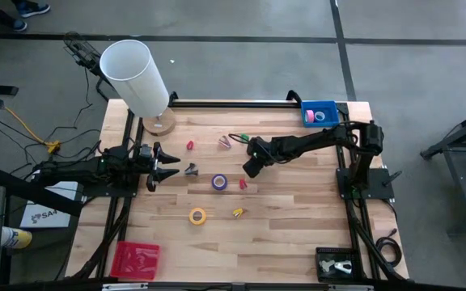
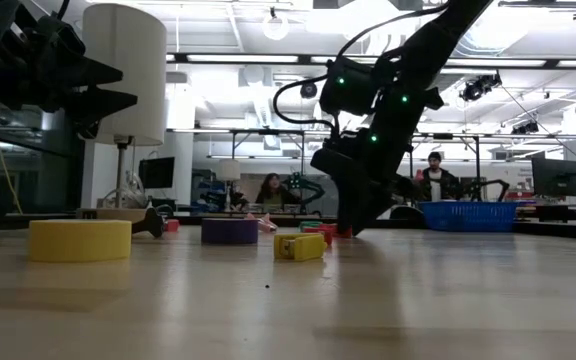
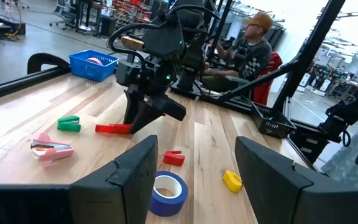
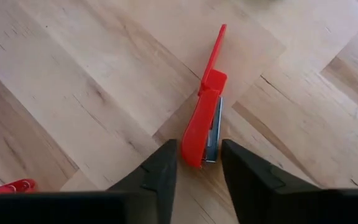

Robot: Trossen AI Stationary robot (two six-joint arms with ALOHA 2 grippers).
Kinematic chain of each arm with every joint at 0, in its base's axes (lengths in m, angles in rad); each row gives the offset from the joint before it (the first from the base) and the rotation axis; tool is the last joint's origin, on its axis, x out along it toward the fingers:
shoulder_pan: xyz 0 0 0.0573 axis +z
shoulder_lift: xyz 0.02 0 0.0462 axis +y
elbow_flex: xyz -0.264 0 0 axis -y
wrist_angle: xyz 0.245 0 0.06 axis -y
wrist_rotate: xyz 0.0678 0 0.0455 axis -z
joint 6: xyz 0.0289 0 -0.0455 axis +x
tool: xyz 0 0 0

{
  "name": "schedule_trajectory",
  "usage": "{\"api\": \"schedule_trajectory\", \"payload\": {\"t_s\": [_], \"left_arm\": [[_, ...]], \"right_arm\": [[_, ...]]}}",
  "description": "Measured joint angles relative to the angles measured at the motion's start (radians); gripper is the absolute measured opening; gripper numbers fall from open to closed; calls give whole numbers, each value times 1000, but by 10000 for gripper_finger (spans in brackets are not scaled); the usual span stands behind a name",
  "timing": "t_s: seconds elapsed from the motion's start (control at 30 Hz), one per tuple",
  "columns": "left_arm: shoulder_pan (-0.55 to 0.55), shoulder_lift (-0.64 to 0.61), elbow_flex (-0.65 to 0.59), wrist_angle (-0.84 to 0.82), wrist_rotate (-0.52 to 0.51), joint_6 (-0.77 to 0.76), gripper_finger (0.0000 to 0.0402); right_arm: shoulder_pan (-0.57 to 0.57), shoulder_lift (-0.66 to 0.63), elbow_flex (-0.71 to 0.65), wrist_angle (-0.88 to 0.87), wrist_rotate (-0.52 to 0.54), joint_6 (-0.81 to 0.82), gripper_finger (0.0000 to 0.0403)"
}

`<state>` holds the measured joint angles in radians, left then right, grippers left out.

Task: Pick and place Stapler, Stapler remover, tape
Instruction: Put the bottom right red stapler into the red bin

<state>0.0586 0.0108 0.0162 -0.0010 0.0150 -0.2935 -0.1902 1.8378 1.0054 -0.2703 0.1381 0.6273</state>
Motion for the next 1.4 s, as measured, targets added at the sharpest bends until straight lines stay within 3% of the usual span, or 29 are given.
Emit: {"api": "schedule_trajectory", "payload": {"t_s": [0.3, 0.7, 0.9, 1.07, 1.23, 1.4], "left_arm": [[0, 0, 0, 0, 0, 0, 213], [0, 0, 0, 0, 0, 0, 213], [0, 0, 0, 0, 0, 0, 213], [0, 0, 0, 0, 0, 0, 213], [0, 0, 0, 0, 0, 0, 213], [0, 0, 0, 0, 0, 0, 213]], "right_arm": [[0, 0, 2, 5, -75, -6, 12], [0, 0, 1, 0, -216, 3, 0], [0, -14, 1, -29, -223, 16, 5], [-20, -98, 3, -95, -226, -243, 11], [-61, -163, 3, -137, -222, -719, 20], [-95, -151, 16, -133, -288, -1028, 85]]}}
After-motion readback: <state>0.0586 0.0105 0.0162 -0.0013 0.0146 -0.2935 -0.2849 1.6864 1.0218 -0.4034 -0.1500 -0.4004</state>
